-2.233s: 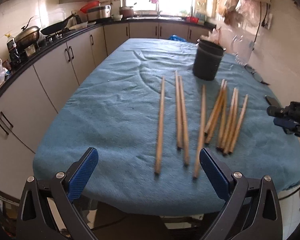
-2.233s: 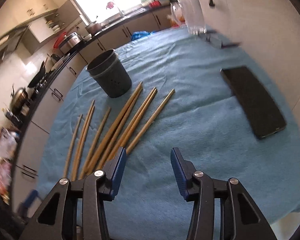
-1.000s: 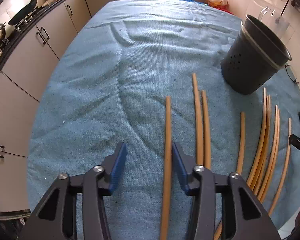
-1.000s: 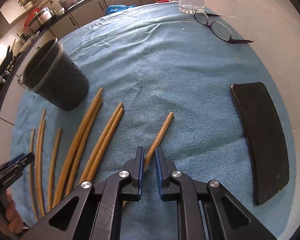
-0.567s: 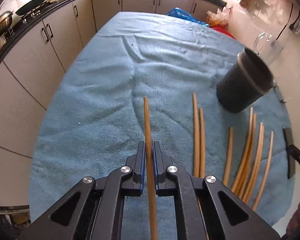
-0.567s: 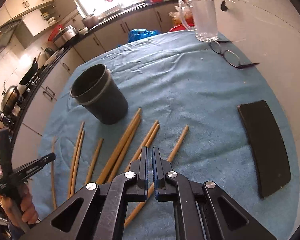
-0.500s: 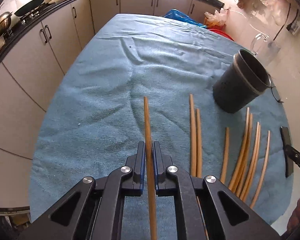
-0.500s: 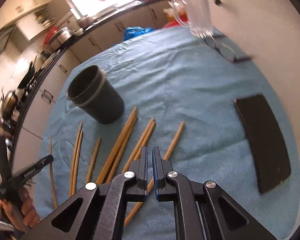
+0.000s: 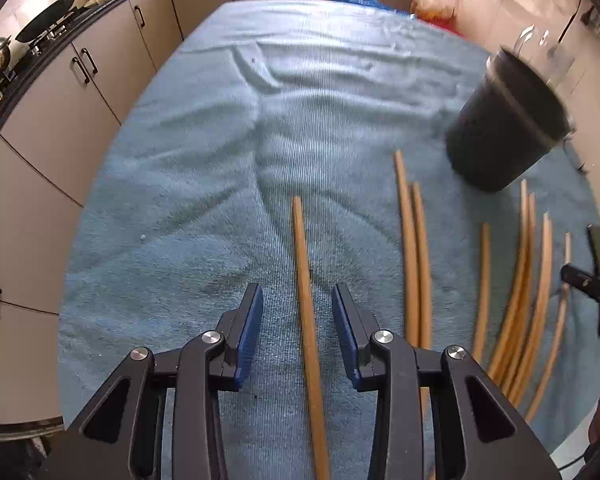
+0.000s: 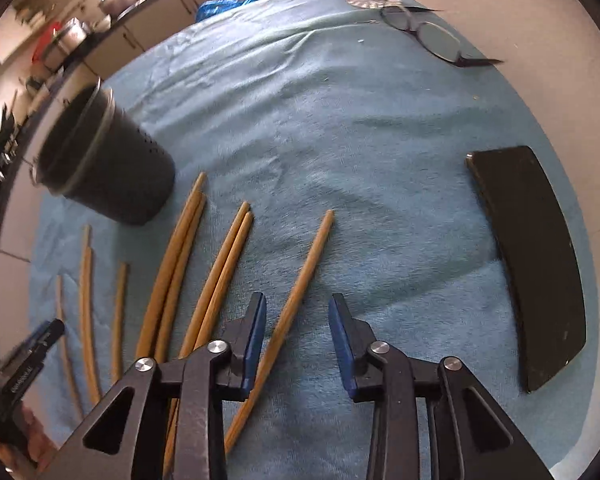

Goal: Organize utensils
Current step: 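Lift the left tool's chopstick upright toward the black holder while the right tool carries its own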

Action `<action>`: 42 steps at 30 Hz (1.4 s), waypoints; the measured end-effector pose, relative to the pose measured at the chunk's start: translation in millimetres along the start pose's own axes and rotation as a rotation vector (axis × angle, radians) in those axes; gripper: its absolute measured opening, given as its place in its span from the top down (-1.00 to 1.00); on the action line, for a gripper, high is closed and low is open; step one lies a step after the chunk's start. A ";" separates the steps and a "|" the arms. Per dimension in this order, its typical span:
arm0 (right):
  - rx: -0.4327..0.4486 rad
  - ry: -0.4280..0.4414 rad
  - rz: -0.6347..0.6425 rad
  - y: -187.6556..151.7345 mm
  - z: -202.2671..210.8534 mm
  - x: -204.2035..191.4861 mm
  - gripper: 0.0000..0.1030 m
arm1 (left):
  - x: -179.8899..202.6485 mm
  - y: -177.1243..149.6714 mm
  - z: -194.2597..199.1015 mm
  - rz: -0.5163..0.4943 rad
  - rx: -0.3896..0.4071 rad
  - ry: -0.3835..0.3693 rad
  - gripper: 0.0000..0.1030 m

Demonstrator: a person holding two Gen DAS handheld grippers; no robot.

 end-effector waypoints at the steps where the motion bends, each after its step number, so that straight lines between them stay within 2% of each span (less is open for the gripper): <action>1: 0.008 -0.012 0.018 0.2 -0.7 -4.6 0.56 | 1.8 -0.5 0.1 -0.007 0.014 0.018 0.34; 2: 0.012 -0.025 0.043 -0.1 -2.1 -11.1 0.76 | 4.6 -0.5 -0.2 -0.015 0.021 0.035 0.35; 4: 0.027 -0.020 0.068 -0.6 -3.4 -20.1 0.79 | 8.8 0.2 0.9 -0.021 0.025 0.037 0.57; 5: 0.030 -0.009 0.068 0.1 -3.3 -21.3 0.82 | 9.5 0.6 1.3 -0.021 0.028 0.049 0.82; 6: 0.029 0.010 0.059 0.4 -3.4 -21.7 0.86 | 9.4 1.0 1.9 -0.016 0.032 0.050 0.88; 9: 0.063 0.060 0.041 0.2 6.6 -19.1 0.86 | 5.8 0.2 5.5 0.001 0.032 -0.011 0.88; 15: 0.216 0.200 0.027 -2.1 60.0 -15.4 0.86 | -6.9 -0.4 47.3 0.063 0.144 -0.090 0.88; 17: 0.274 0.229 0.036 -6.7 78.4 -15.7 0.86 | -11.9 -0.2 61.2 0.072 0.174 -0.094 0.88; 21: 0.357 0.269 0.048 -20.8 105.4 -15.5 0.86 | -18.8 0.2 86.3 0.098 0.213 -0.115 0.88; 28: 0.493 0.272 0.092 -32.8 147.6 -22.9 0.86 | -20.2 -2.6 134.9 0.102 0.319 -0.137 0.88; 42: 0.558 0.318 0.058 -38.9 170.2 -7.4 0.86 | -10.0 -1.5 170.8 0.085 0.385 -0.136 0.88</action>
Point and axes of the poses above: each gripper's, at about its wrist camera, not at the fingertips, and z roughly against the way its jaws point, x to its right, y to its top, the point moved 2 cm from there along -z, roughly the way its jaws point, and after that the axes turned 2 degrees about -y, right-handed, at the moved point
